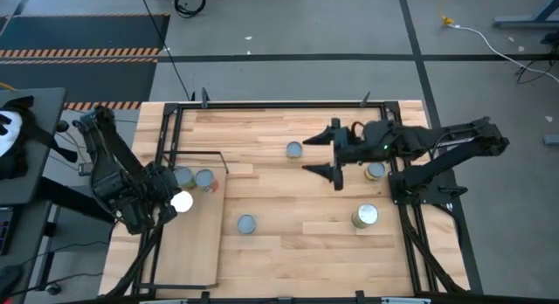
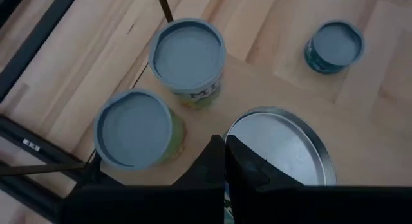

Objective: Pick and place cans onto a shelf
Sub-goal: Put the canned carrots on the shelf

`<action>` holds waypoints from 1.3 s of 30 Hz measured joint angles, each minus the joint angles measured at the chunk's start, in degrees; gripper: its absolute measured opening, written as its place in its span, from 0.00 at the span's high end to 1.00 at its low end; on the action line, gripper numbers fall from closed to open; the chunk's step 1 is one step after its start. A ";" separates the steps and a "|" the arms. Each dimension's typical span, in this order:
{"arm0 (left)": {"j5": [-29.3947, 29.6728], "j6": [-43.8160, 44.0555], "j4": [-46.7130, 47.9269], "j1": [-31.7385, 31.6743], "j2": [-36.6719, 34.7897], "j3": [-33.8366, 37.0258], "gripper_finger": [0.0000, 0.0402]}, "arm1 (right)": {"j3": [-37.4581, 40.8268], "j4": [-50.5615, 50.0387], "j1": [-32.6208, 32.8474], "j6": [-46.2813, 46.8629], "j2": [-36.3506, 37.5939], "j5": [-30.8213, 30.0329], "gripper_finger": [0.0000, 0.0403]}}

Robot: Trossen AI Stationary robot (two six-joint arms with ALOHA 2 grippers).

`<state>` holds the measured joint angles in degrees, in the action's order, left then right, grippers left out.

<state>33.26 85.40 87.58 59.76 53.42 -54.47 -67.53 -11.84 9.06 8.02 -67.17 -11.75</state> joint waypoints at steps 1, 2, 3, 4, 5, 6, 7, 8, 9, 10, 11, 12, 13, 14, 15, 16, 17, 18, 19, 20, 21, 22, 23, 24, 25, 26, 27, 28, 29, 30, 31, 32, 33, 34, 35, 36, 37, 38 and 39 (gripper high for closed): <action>0.02 0.53 -0.10 0.23 -0.30 0.45 0.99 | 0.00 0.20 0.75 0.62 -0.72 -0.65 0.14; -0.09 1.05 0.01 0.44 -0.38 0.87 0.99 | 0.00 0.30 1.37 1.43 -1.38 -0.81 0.14; -0.31 1.30 -0.06 0.64 -0.39 1.25 0.99 | 0.00 0.36 1.93 2.35 -2.13 -0.83 0.14; -0.41 1.56 -0.34 0.78 -0.34 1.58 0.99 | 0.00 0.69 2.41 3.08 -2.80 -0.81 0.14; -0.42 2.04 -0.61 1.00 -0.29 1.91 0.99 | 0.00 0.67 2.78 3.70 -3.30 -0.79 0.14; -0.44 2.61 -0.91 1.16 -0.27 2.34 0.99 | 0.00 0.51 3.04 3.86 -3.86 -0.79 0.14; -0.48 3.01 -1.27 1.27 -0.24 2.79 0.99 | 0.02 0.65 3.22 3.82 -4.30 -0.79 0.14; -0.50 3.51 -2.04 1.27 -0.21 3.18 0.99 | 0.00 0.57 3.28 3.68 -4.70 -0.79 0.14; -0.50 4.00 -2.82 1.27 -0.21 3.49 0.98 | 0.00 0.62 3.26 3.55 -5.05 -0.79 0.14; -0.61 4.05 -3.43 1.27 -0.19 3.60 0.98 | 0.00 0.63 3.16 3.51 -5.37 -0.79 0.14; -0.90 4.04 -3.69 1.25 -0.17 3.62 0.98 | 0.01 0.68 2.92 3.13 -5.74 -0.77 0.14; -1.76 4.03 -3.73 1.25 -0.18 3.62 0.98 | 0.01 0.65 2.67 2.41 -5.94 -0.76 0.14; -3.09 4.02 -3.66 1.25 -0.18 3.62 0.98 | 0.03 0.43 2.50 1.37 -6.02 -0.76 0.14; -4.48 4.00 -3.59 1.25 -0.18 3.62 0.98 | 0.04 0.50 2.43 0.51 -6.09 -0.79 0.14; -5.82 3.99 -3.57 1.25 -0.18 3.64 0.98 | 0.02 0.89 2.39 -0.23 -6.24 -0.85 0.14; -6.80 3.99 -3.49 1.25 -0.18 3.64 0.98 | 0.00 0.84 2.39 -0.72 -6.24 -1.13 0.13; -7.43 3.99 -3.41 1.25 -0.18 3.64 0.98 | 0.02 0.56 2.38 -1.17 -6.24 -1.37 0.13; -7.61 3.99 -3.37 1.25 -0.18 3.64 0.97 | 0.02 0.70 2.31 -1.43 -6.40 -1.59 0.13; -7.52 3.97 -3.44 1.25 -0.18 3.64 0.95 | 0.02 0.66 2.19 -1.61 -6.43 -1.64 0.12; -7.08 3.97 -3.36 1.25 -0.18 3.64 0.93 | 0.02 0.41 2.07 -1.68 -6.44 -1.64 0.12; -6.20 3.99 -3.26 1.18 -0.18 3.64 0.91 | 0.02 0.26 1.89 -1.82 -6.44 -1.64 0.11; -5.11 4.01 -3.25 1.16 -0.18 3.64 0.88 | 0.02 0.15 1.68 -2.20 -6.44 -1.64 0.10; -4.21 4.01 -3.31 1.14 -0.18 3.64 0.85 | 0.02 0.02 1.49 -2.58 -6.44 -1.66 0.10; -3.63 4.01 -3.29 1.13 -0.18 3.64 0.83 | 0.02 -0.26 1.24 -3.01 -6.33 -1.66 0.09; -3.52 4.01 -3.20 1.10 -0.18 3.64 0.80 | 0.02 -0.59 1.06 -3.35 -6.22 -1.67 0.09; -3.52 4.01 -3.25 1.10 -0.18 3.64 0.78 | 0.02 -0.66 0.89 -3.62 -6.01 -1.65 0.08; -3.55 4.01 -3.25 1.10 -0.18 3.64 0.75 | 0.02 -0.79 0.67 -3.72 -5.76 -1.50 0.08; -3.64 4.01 -3.25 1.10 -0.18 3.64 0.74 | 0.02 -1.01 0.35 -3.74 -5.50 -0.98 0.08; -3.65 4.01 -3.24 1.10 -0.18 3.64 0.72 | 0.02 -1.07 0.06 -3.72 -5.29 -0.59 0.08; -3.65 4.01 -3.27 1.10 -0.18 3.64 0.71 | 0.02 -1.30 -0.19 -3.74 -5.15 -0.42 0.08; -3.67 4.01 -3.25 1.10 -0.18 3.64 0.70 | 0.02 -1.67 -0.49 -3.74 -5.00 -0.12 0.08; -3.67 4.01 -3.25 1.10 -0.18 3.64 0.69 | 0.02 -1.98 -0.78 -3.74 -4.88 0.11 0.08; -3.67 4.01 -3.27 1.10 -0.18 3.64 0.69 | 0.02 -2.01 -1.12 -3.74 -4.82 0.64 0.08; -3.85 4.03 -3.27 1.10 -0.18 3.64 0.69 | 0.02 -1.98 -1.48 -3.72 -4.80 1.15 0.08; -4.34 4.03 -3.25 1.10 -0.18 3.64 0.69 | 0.02 -2.06 -1.73 -3.74 -4.74 1.65 0.08; -5.26 4.04 -3.21 1.10 -0.18 3.56 0.69 | 0.02 -2.10 -2.02 -3.74 -4.73 2.33 0.08; -6.39 4.04 -3.12 1.10 -0.18 3.28 0.69 | 0.02 -2.08 -2.30 -3.74 -4.71 2.96 0.08; -7.77 4.07 -3.02 1.09 -0.18 2.76 0.70 | 0.02 -2.07 -2.57 -3.74 -4.69 3.40 0.08; -9.38 4.23 -2.73 0.94 -0.18 2.06 0.70 | 0.02 -2.07 -2.80 -3.74 -4.69 3.77 0.08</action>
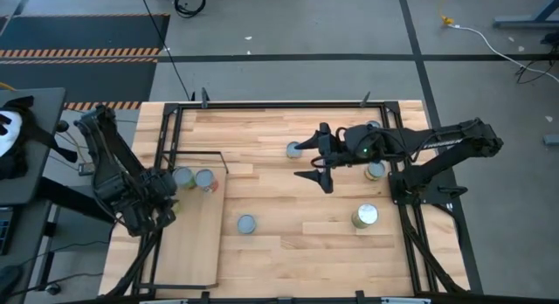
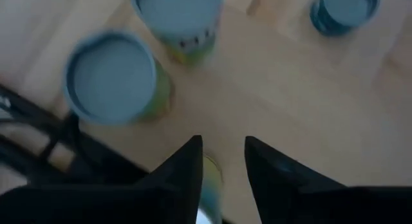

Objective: Pick and place cans onto a shelf
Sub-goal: Put the canned carrots on the shelf

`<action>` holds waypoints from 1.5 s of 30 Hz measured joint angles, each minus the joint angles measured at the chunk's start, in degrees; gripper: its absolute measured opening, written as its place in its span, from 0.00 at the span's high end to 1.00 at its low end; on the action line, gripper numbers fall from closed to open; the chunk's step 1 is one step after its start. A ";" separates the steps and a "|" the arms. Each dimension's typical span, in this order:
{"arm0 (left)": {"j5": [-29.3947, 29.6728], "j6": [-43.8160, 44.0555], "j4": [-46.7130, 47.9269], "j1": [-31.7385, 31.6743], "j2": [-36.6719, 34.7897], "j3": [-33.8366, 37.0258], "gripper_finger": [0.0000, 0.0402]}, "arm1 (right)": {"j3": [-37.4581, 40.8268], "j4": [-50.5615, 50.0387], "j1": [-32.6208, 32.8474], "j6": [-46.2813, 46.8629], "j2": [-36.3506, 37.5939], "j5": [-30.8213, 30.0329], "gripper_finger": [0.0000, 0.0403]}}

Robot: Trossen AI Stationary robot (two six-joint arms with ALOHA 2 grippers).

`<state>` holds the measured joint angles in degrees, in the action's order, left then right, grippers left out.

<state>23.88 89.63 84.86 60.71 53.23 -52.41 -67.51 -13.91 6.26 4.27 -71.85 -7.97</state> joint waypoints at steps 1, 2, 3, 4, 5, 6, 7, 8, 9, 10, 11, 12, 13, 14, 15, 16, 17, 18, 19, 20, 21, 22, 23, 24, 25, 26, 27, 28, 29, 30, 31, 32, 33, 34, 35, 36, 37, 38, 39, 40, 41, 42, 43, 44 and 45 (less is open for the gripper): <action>-1.96 0.18 0.57 -0.30 0.00 -0.90 0.71 | 0.00 -0.02 -0.21 0.00 0.00 0.19 0.08; -3.82 0.62 1.20 -0.66 0.00 -1.93 0.71 | 0.00 0.00 -0.45 -0.02 0.00 0.31 0.08; -5.60 1.35 1.84 -0.95 0.00 -3.19 0.72 | 0.00 0.00 -0.58 -0.23 0.00 0.36 0.08; -7.06 1.74 2.53 -1.20 0.00 -4.35 0.73 | 0.00 0.00 -0.74 -0.41 0.00 0.47 0.08; -8.15 2.18 3.16 -1.31 -0.02 -5.47 0.74 | 0.00 0.00 -0.89 -0.53 0.00 0.55 0.08; -8.76 2.59 3.75 -1.41 0.00 -6.60 0.75 | 0.00 0.00 -1.05 -0.77 0.00 0.57 0.08; -9.10 2.77 3.94 -1.40 -0.03 -7.54 0.76 | 0.00 0.01 -1.18 -0.85 0.00 0.58 0.08; -9.52 2.85 4.26 -1.40 -0.04 -8.16 0.77 | 0.00 0.02 -1.25 -0.85 0.00 0.58 0.08; -10.51 3.02 4.90 -1.40 -0.04 -8.37 0.78 | 0.00 0.02 -1.35 -0.86 0.00 0.58 0.08; -11.97 3.20 5.09 -1.42 -0.02 -8.24 0.80 | 0.00 0.02 -1.44 -0.85 0.00 0.58 0.08; -13.47 3.19 5.15 -1.40 -0.05 -7.60 0.82 | 0.00 0.02 -1.46 -0.85 0.01 0.58 0.08; -15.04 3.12 5.21 -1.40 -0.08 -6.68 0.84 | 0.00 0.03 -1.46 -0.85 0.02 0.58 0.08; -16.18 3.12 5.18 -1.40 -0.04 -5.58 0.86 | 0.00 0.02 -1.46 -0.85 0.02 0.58 0.08; -17.29 3.19 5.14 -1.40 0.02 -4.40 0.89 | 0.00 0.02 -1.44 -0.85 0.02 0.58 0.08; -18.23 3.19 5.04 -1.40 0.02 -3.22 0.91 | 0.00 0.04 -1.44 -0.85 0.02 0.58 0.08; -18.80 3.20 4.94 -1.40 0.02 -2.12 0.94 | 0.00 0.04 -1.44 -0.80 0.02 0.55 0.08; -19.00 3.23 4.51 -1.40 0.02 -1.09 0.97 | 0.00 0.07 -1.45 -0.42 0.02 0.48 0.08; -19.06 3.40 3.87 -1.40 0.02 -0.20 0.98 | 0.00 0.07 -1.44 -0.03 0.02 0.34 0.08; -19.04 3.76 3.14 -1.40 0.02 0.51 0.99 | 0.00 0.07 -1.44 0.30 0.02 0.35 0.08; -19.06 3.84 2.51 -1.42 0.02 0.91 0.98 | 0.00 0.07 -1.43 0.49 0.02 0.36 0.08; -19.02 3.81 1.51 -1.41 -0.06 1.12 0.98 | 0.00 0.07 -1.42 0.52 0.02 0.38 0.08; -18.82 3.27 0.01 -1.42 -0.11 1.16 0.97 | 0.00 0.07 -1.42 0.52 0.02 0.38 0.08; -18.48 2.76 -2.46 -1.42 -0.13 1.21 0.96 | 0.00 0.07 -1.42 0.53 0.02 0.38 0.08; -17.98 2.11 -5.19 -1.44 -0.09 1.21 0.96 | 0.00 0.09 -1.42 0.59 0.02 0.38 0.08; -17.36 1.34 -7.42 -1.44 0.00 1.21 0.96 | 0.00 0.09 -1.42 0.61 0.02 0.38 0.08; -16.71 0.63 -9.25 -1.44 0.06 1.26 0.96 | 0.00 0.10 -1.42 0.61 0.02 0.36 0.08; -16.14 -0.01 -10.34 -1.44 0.07 1.32 0.96 | 0.00 0.11 -1.42 0.58 0.02 0.38 0.08; -15.46 -0.21 -10.84 -1.44 0.07 1.33 0.96 | 0.00 0.12 -1.42 0.55 0.02 0.38 0.08; -14.74 -0.20 -10.87 -1.45 0.09 1.34 0.97 | 0.00 0.11 -1.42 0.52 0.02 0.38 0.08; -13.98 -0.06 -10.36 -1.52 0.09 1.34 0.98 | 0.00 0.11 -1.45 0.42 0.02 0.38 0.08; -13.15 0.02 -9.56 -1.72 0.09 1.34 0.98 | 0.00 0.11 -1.48 0.19 0.02 0.38 0.08; -12.41 0.08 -9.04 -2.02 0.09 1.34 0.99 | 0.00 0.11 -1.50 0.15 0.02 0.38 0.08; -11.75 0.09 -8.50 -2.35 0.09 1.34 0.99 | 0.00 0.11 -1.50 0.13 0.02 0.38 0.08; -11.31 0.01 -7.71 -2.74 0.09 1.34 0.99 | 0.00 0.11 -1.50 0.10 0.02 0.38 0.08; -10.78 -0.10 -6.91 -3.17 0.09 1.34 0.99 | 0.00 0.11 -1.50 0.09 0.02 0.38 0.08; -10.20 -0.28 -6.13 -3.67 0.09 1.34 0.99 | 0.00 0.11 -1.50 0.07 0.02 0.39 0.08; -9.33 -0.29 -5.30 -4.12 0.09 1.34 0.99 | 0.00 0.10 -1.39 0.10 0.02 0.53 0.08; -8.54 -0.30 -4.41 -4.57 0.09 1.34 0.98 | 0.00 0.04 -1.15 0.28 0.02 0.59 0.08; -7.65 -0.31 -3.43 -4.95 0.09 1.34 0.98 | 0.00 -0.10 -0.91 0.47 0.02 0.58 0.08; -6.96 -0.36 -2.56 -5.28 0.07 1.34 0.98 | 0.00 -0.40 -0.55 0.57 0.04 0.63 0.08; -6.31 -0.63 -1.87 -5.57 0.07 1.34 0.98 | 0.00 -1.19 -0.13 0.64 0.04 0.87 0.08; -5.83 -1.20 -1.57 -5.88 0.07 1.34 0.98 | 0.00 -2.37 0.33 0.68 0.06 1.22 0.08; -5.43 -1.75 -1.49 -6.21 0.07 1.34 0.98 | 0.00 -3.84 0.85 0.98 0.07 1.38 0.09; -5.20 -2.48 -1.49 -6.60 0.07 1.34 0.98 | 0.00 -5.34 1.32 1.79 0.07 1.38 0.09; -5.06 -3.19 -1.49 -7.02 0.07 1.34 0.97 | 0.00 -6.86 1.77 2.65 0.07 1.39 0.09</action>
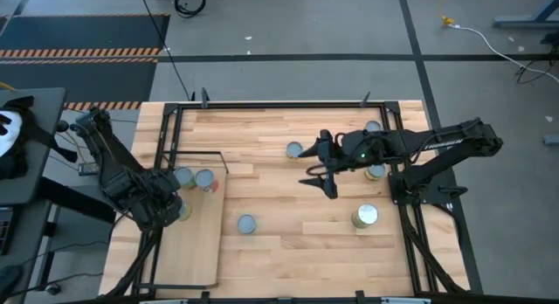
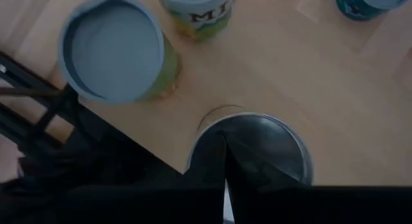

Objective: Pick and place cans onto a shelf
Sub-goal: Put the canned carrots on the shelf, then put the canned oranges on the shelf

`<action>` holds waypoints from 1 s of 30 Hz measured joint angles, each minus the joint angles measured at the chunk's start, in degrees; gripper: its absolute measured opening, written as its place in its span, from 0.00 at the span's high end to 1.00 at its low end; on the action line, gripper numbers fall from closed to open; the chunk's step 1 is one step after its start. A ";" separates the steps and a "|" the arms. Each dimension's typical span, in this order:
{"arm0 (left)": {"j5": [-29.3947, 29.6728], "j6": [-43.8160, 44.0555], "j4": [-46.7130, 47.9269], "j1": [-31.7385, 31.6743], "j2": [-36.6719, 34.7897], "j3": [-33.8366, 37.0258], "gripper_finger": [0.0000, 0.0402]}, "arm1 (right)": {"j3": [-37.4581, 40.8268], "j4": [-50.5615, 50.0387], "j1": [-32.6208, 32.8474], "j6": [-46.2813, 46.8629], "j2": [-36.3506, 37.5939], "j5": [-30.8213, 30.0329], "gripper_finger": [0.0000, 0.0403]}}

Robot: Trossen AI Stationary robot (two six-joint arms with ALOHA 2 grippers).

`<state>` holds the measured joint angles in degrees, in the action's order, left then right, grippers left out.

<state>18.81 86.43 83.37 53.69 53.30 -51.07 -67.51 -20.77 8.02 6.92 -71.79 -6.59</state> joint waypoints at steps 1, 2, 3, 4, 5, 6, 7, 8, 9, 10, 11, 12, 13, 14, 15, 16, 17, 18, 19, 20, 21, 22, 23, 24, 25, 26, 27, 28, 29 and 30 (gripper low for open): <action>0.06 -0.62 0.03 -0.44 0.00 0.00 0.97 | 0.00 -1.48 0.46 0.82 0.00 0.02 0.09; 0.15 -1.37 0.11 -0.94 0.00 0.00 0.97 | 0.00 -2.77 0.89 1.55 0.00 0.00 0.09; 0.41 -1.88 0.11 -1.44 0.00 0.00 0.97 | 0.00 -3.92 1.35 2.26 0.00 0.00 0.09; 0.51 -2.45 0.15 -1.95 0.00 0.00 0.97 | 0.00 -4.83 1.75 2.63 0.00 0.00 0.09; 0.50 -2.95 0.30 -2.46 0.00 0.00 0.97 | 0.00 -5.37 2.15 3.23 0.00 0.00 0.09; 0.34 -3.31 0.61 -2.92 0.00 0.00 0.97 | 0.00 -5.73 2.54 3.76 0.00 0.01 0.09; -0.08 -3.58 0.90 -3.36 0.00 0.00 0.97 | 0.00 -6.05 2.87 4.27 0.00 0.10 0.09; -0.77 -3.60 1.20 -3.71 -0.02 0.00 0.97 | 0.00 -6.34 3.17 4.96 0.00 0.36 0.09; -1.57 -3.50 1.48 -4.05 -0.04 0.00 0.97 | 0.00 -6.67 3.46 5.42 0.00 0.61 0.09; -2.44 -3.05 1.60 -4.45 -0.07 -0.05 0.97 | 0.00 -7.03 3.82 6.10 0.00 0.86 0.09; -3.30 -2.79 1.69 -4.88 -0.05 -0.47 0.97 | 0.00 -7.62 4.06 7.07 0.00 1.14 0.09; -3.75 -2.41 1.43 -5.29 -0.06 -1.20 0.97 | -0.02 -8.76 4.28 8.34 0.00 1.67 0.09; -3.81 -2.14 1.15 -5.65 -0.07 -2.08 0.97 | -0.02 -10.42 4.34 9.68 0.00 2.37 0.09; -3.75 -2.02 1.21 -6.01 -0.07 -3.08 0.97 | -0.02 -12.29 4.34 10.92 0.00 3.10 0.09; -3.54 -2.06 1.32 -6.34 -0.07 -4.20 0.97 | -0.02 -14.17 4.34 12.16 0.00 3.98 0.09; -3.04 -2.13 1.34 -6.64 -0.07 -5.45 0.97 | -0.02 -16.12 4.34 13.20 0.00 5.07 0.09; -2.15 -2.21 1.43 -6.89 -0.07 -6.77 0.97 | -0.02 -17.99 4.31 14.25 0.00 6.05 0.09; -0.81 -2.22 1.53 -7.13 -0.07 -8.10 0.97 | -0.02 -19.47 4.33 15.35 0.00 6.97 0.09; 1.19 -2.23 1.41 -7.33 -0.07 -9.47 0.97 | -0.02 -20.30 4.51 16.32 0.00 7.66 0.09; 3.91 -2.23 0.95 -7.51 -0.07 -10.74 0.97 | -0.02 -20.64 5.04 17.27 0.00 8.15 0.10; 7.50 -2.36 0.37 -7.63 -0.09 -11.96 0.97 | -0.02 -21.00 5.89 17.96 0.00 8.29 0.10; 11.75 -3.10 -0.58 -7.78 -0.09 -13.00 0.97 | -0.02 -21.57 6.94 18.24 0.00 8.50 0.11; 16.61 -4.47 -2.36 -7.95 -0.10 -13.86 0.97 | -0.02 -22.45 8.13 18.41 -0.03 8.57 0.12; 21.89 -6.35 -5.05 -8.17 -0.11 -14.47 0.97 | -0.03 -23.64 9.35 18.42 -0.16 8.40 0.13; 27.09 -8.58 -7.85 -8.47 -0.11 -14.86 0.97 | -0.06 -25.63 10.57 18.42 -0.24 8.13 0.14; 31.54 -11.45 -11.10 -8.83 -0.09 -15.08 0.97 | -0.04 -28.59 11.85 18.44 -0.31 7.87 0.15; 35.21 -15.17 -14.79 -9.28 -0.09 -15.17 0.97 | -0.04 -31.88 12.96 18.51 -0.31 7.80 0.16; 37.52 -19.28 -18.60 -9.93 -0.09 -15.17 0.97 | -0.04 -35.49 14.11 18.90 -0.31 7.68 0.17; 38.54 -23.89 -22.18 -10.79 -0.06 -15.17 0.97 | -0.04 -39.33 15.01 19.54 -0.31 7.29 0.17; 38.63 -28.64 -25.71 -11.78 0.12 -15.17 0.97 | -0.04 -43.32 15.78 20.30 -0.31 6.58 0.18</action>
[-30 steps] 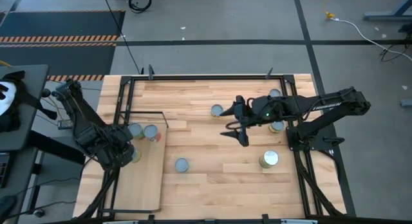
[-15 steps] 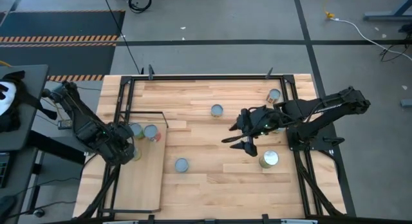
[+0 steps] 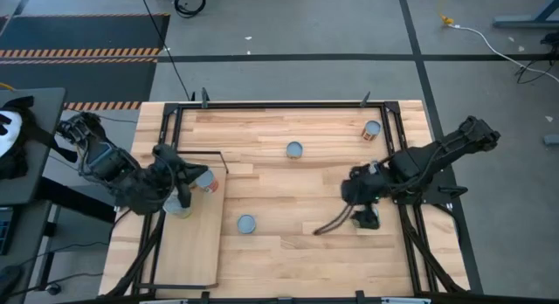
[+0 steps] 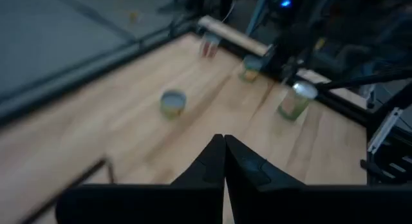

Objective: Pick and place cans onto a shelf
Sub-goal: Put the canned oranges on the shelf

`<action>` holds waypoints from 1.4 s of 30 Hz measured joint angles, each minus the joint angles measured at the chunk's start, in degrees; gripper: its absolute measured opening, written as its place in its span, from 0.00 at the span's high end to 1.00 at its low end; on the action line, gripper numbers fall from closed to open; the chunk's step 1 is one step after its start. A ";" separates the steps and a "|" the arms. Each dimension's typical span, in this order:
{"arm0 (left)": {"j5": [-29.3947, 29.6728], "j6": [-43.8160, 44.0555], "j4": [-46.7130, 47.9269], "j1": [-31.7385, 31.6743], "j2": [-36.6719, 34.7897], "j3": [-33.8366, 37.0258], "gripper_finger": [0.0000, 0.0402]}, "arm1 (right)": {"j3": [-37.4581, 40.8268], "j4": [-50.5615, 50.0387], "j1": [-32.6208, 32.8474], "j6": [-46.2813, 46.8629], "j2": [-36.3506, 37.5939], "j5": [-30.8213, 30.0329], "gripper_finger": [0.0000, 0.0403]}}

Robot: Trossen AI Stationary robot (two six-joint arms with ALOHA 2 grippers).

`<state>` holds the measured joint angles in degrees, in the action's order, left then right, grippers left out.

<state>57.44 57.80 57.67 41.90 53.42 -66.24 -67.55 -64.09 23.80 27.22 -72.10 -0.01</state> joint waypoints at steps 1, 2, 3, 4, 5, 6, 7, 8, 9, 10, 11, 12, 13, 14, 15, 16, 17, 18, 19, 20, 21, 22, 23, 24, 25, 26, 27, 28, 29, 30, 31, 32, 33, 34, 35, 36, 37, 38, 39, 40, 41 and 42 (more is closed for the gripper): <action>-0.07 -4.36 -3.29 -1.25 0.26 0.00 0.97 | 0.00 -4.12 0.62 0.44 0.00 -0.64 0.18; -0.13 -8.19 -6.26 -2.60 0.61 0.00 0.97 | 0.00 -7.73 1.11 0.66 0.00 -1.27 0.19; -0.13 -11.46 -9.09 -3.90 1.05 0.00 0.97 | 0.04 -10.68 1.49 0.68 0.00 -2.02 0.19; -0.04 -14.57 -11.81 -5.18 1.44 0.00 0.97 | 0.34 -12.80 1.67 0.66 0.00 -2.32 0.19; -0.04 -17.48 -14.27 -6.46 1.79 0.00 0.96 | 0.82 -14.09 1.69 0.68 0.00 -2.31 0.19; -0.04 -20.34 -16.63 -7.63 2.11 0.00 0.95 | 1.56 -14.51 1.58 0.70 0.12 -1.77 0.19; -0.03 -23.00 -18.70 -8.79 2.53 0.00 0.94 | 2.50 -14.27 1.42 0.73 0.29 -0.87 0.19; -0.17 -25.03 -20.34 -10.02 2.99 0.00 0.92 | 3.56 -13.76 1.22 0.72 0.39 0.04 0.19; -0.54 -26.74 -21.67 -11.26 3.49 0.00 0.90 | 4.71 -13.39 1.18 0.71 0.42 0.71 0.19; -1.07 -28.05 -22.49 -12.45 4.06 0.00 0.87 | 6.02 -13.00 1.22 0.51 0.40 1.13 0.19; -1.58 -28.85 -23.15 -13.51 4.60 0.00 0.85 | 7.42 -12.48 1.34 0.26 0.39 1.39 0.19; -2.02 -29.70 -23.46 -14.50 4.93 0.00 0.82 | 8.85 -11.99 1.41 0.22 0.39 1.46 0.19; -2.39 -29.95 -23.45 -15.28 5.22 0.00 0.80 | 10.25 -11.59 1.43 0.18 0.39 1.53 0.19; -2.87 -29.99 -23.49 -15.84 5.49 0.00 0.77 | 11.65 -11.18 1.42 0.07 0.39 1.55 0.19; -3.53 -30.01 -23.49 -16.39 5.72 0.00 0.75 | 12.88 -10.70 1.41 -0.01 0.37 1.57 0.19; -4.04 -30.01 -23.49 -16.83 5.94 0.00 0.73 | 13.91 -10.11 1.41 -0.21 0.37 1.56 0.19; -4.58 -30.03 -23.49 -17.16 6.15 0.00 0.71 | 14.81 -9.17 1.41 -0.35 0.33 1.55 0.19; -4.91 -30.04 -23.49 -17.40 6.27 0.00 0.69 | 15.70 -7.75 1.41 -0.54 0.31 1.55 0.19; -5.09 -30.14 -23.49 -17.57 6.28 0.00 0.67 | 16.46 -6.39 1.41 -0.71 0.27 1.51 0.19; -5.17 -30.43 -23.51 -17.74 6.28 0.00 0.66 | 17.10 -4.84 1.39 -1.19 0.23 1.54 0.19; -5.17 -30.77 -23.54 -17.76 6.26 0.00 0.64 | 17.54 -2.98 1.21 -1.75 0.17 1.90 0.19; -5.15 -31.30 -23.54 -17.76 6.26 0.00 0.63 | 17.96 -0.63 1.01 -2.27 0.18 2.17 0.19; -5.10 -31.53 -23.54 -17.76 6.26 0.00 0.62 | 18.42 1.72 0.67 -2.90 0.19 2.28 0.19; -4.81 -31.52 -23.54 -17.76 6.26 0.00 0.61 | 18.87 3.97 0.15 -3.31 0.20 2.29 0.19; -4.56 -31.51 -23.55 -17.76 6.25 0.00 0.61 | 19.21 5.91 -0.46 -3.41 0.22 2.20 0.19; -4.54 -31.51 -23.60 -17.74 6.24 0.00 0.60 | 19.36 7.81 -1.24 -3.41 0.20 1.54 0.19; -4.52 -31.50 -23.62 -17.74 6.24 0.00 0.59 | 19.51 9.58 -2.07 -3.51 0.18 0.54 0.19; -4.52 -31.49 -23.63 -17.74 6.22 0.00 0.58 | 19.69 11.23 -3.03 -3.90 0.15 -0.26 0.19; -4.49 -31.49 -23.67 -17.74 6.22 0.00 0.58 | 19.98 13.14 -4.01 -4.55 0.15 -1.03 0.19; -4.49 -31.49 -23.79 -17.74 6.22 0.00 0.57 | 20.24 14.87 -4.96 -5.11 0.15 -1.75 0.19; -4.52 -31.47 -24.10 -17.74 6.22 0.00 0.57 | 20.46 16.51 -6.04 -5.80 0.09 -2.52 0.19; -4.65 -31.47 -24.38 -17.74 6.22 0.00 0.56 | 20.63 18.25 -7.14 -6.58 -0.19 -3.32 0.19; -4.69 -31.47 -24.69 -17.74 6.22 0.00 0.55 | 20.63 19.80 -8.38 -7.61 -0.87 -3.69 0.19; -4.73 -31.47 -25.12 -17.74 6.22 0.00 0.55 | 20.63 21.43 -9.60 -8.71 -1.57 -3.85 0.19; -4.94 -31.46 -25.69 -17.74 6.22 0.00 0.54 | 20.59 22.92 -10.77 -10.00 -2.62 -3.86 0.19; -5.44 -31.49 -26.43 -17.74 6.22 0.00 0.54 | 20.49 25.22 -11.91 -11.32 -3.79 -3.68 0.19; -6.01 -31.49 -27.14 -17.74 6.22 0.00 0.54 | 20.42 28.05 -12.93 -12.54 -5.10 -3.37 0.19; -6.46 -31.49 -27.72 -17.74 6.22 0.00 0.54 | 20.36 31.21 -13.95 -13.68 -6.48 -3.11 0.19; -6.77 -31.35 -28.08 -17.74 6.22 0.00 0.54 | 20.31 34.68 -14.81 -14.55 -7.82 -2.98 0.19; -7.10 -31.00 -28.42 -17.74 6.32 0.00 0.54 | 20.12 37.75 -15.64 -15.21 -9.18 -2.98 0.19; -7.23 -30.03 -28.59 -17.74 6.54 -0.02 0.54 | 19.69 40.49 -16.37 -15.76 -10.52 -3.01 0.19; -7.34 -29.46 -28.47 -17.74 6.82 -0.02 0.53 | 18.91 42.62 -17.05 -16.48 -11.76 -3.17 0.19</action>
<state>50.10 28.33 29.19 24.16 60.24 -66.26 -48.64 -21.47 6.75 10.75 -83.85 -3.17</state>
